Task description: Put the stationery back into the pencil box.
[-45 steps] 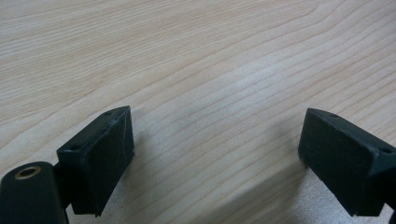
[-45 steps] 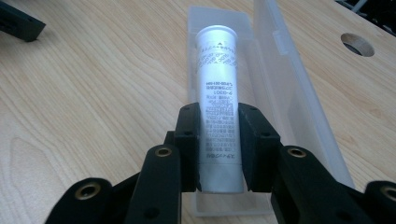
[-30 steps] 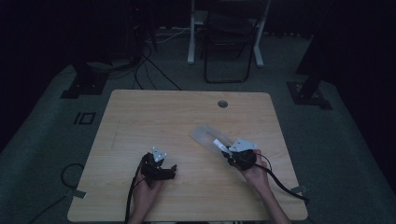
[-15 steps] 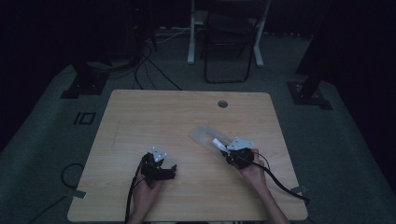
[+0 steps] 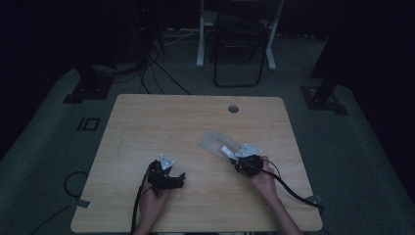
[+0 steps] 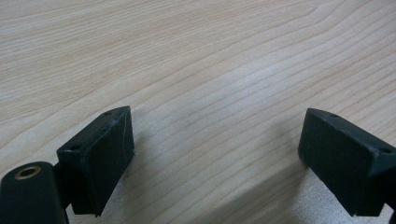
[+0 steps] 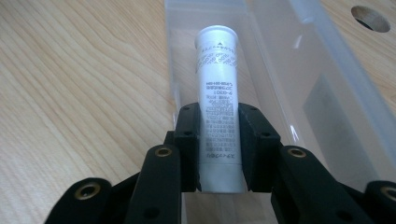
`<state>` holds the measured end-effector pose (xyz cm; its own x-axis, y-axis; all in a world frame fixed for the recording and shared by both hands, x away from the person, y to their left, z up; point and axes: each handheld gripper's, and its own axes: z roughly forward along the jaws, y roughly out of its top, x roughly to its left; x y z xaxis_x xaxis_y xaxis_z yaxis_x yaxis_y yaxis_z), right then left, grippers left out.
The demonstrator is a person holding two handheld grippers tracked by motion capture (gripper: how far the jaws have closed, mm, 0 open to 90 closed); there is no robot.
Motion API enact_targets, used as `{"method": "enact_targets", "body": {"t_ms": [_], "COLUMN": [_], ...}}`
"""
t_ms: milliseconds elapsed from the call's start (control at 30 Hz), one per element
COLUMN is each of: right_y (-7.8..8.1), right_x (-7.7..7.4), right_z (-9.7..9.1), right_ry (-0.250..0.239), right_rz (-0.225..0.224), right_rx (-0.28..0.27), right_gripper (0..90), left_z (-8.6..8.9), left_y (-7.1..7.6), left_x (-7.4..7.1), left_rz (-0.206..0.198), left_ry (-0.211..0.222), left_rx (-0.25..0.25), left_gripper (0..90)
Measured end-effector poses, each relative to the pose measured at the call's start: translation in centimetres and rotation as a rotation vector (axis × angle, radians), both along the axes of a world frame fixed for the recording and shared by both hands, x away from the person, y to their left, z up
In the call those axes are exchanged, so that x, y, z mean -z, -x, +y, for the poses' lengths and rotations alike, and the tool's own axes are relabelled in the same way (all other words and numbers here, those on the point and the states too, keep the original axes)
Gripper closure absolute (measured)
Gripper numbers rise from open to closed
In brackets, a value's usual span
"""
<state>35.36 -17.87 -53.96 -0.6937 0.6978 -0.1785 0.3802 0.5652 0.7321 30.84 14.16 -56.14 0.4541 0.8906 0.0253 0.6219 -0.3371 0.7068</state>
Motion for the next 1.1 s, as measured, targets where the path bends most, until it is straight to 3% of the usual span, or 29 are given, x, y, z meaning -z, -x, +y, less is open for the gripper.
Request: {"method": "enact_targets", "body": {"t_ms": [500,567,667,867,1100], "right_y": [-0.7,-0.7,-0.6,0.0,1.2], "right_x": [1.1,1.2,0.9,0.3,-0.9], "right_z": [0.4,0.4,0.3,0.2,-0.1], "right_ry": [0.046,0.05,0.029,0.015,-0.039], "right_rz": [0.018,0.011,-0.009,-0.033,-0.074], "right_rx": [0.025,0.031,0.036,0.038,0.013], "right_gripper": [70.9,67.5,60.5,57.9,56.2], "left_z": [0.0,0.0,0.0,0.0,0.0], "left_y": [0.0,0.0,0.0,0.0,0.0], "left_x": [0.0,0.0,0.0,0.0,0.0], "left_rz": [0.0,0.0,0.0,0.0,0.0], "left_ry": [0.0,0.0,0.0,0.0,-0.001], "left_rx": [0.0,0.0,0.0,0.0,0.001], "left_gripper": [10.8,10.8,10.8,10.8,10.9]}}
